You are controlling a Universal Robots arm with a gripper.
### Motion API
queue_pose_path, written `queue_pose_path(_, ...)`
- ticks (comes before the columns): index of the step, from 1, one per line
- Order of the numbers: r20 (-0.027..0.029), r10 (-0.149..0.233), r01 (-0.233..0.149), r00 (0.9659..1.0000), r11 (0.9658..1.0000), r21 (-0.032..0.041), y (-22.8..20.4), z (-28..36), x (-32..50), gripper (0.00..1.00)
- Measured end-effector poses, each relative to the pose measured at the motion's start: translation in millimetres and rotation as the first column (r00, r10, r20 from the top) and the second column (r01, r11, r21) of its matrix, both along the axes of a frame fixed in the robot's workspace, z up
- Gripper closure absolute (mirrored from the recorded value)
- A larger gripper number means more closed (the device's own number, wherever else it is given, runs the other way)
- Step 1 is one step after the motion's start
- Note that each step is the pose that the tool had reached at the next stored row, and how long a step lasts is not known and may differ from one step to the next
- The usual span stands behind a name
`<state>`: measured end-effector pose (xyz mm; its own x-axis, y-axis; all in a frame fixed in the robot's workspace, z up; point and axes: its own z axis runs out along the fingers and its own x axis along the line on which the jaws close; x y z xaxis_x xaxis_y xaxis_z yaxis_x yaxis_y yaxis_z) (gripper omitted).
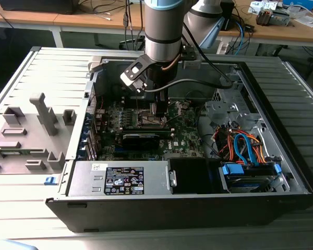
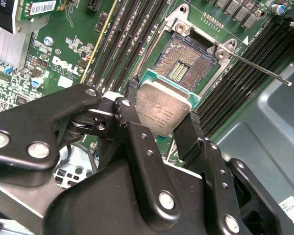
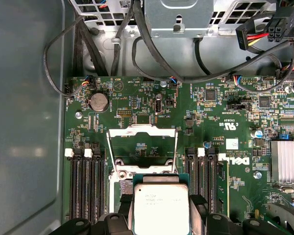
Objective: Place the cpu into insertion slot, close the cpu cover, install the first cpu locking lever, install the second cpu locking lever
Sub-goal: 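Place the cpu into insertion slot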
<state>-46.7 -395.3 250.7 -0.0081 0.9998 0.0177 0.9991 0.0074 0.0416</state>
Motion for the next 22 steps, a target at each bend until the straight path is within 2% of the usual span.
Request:
queue_pose_path(7,0.0000,0.000,0.000,1.0000,1.0000,0.0000,2.2,-0.4,-0.6,0.45)
queue_pose_path(11,0.0000,0.001,-0.001,1.0000,1.0000,-0.0007,7.1,-0.9,-1.5,0.45)
queue_pose_path(22,0.0000,0.001,-0.001,1.0000,1.0000,-0.0021,8.7,-2.8,-1.7,0.45)
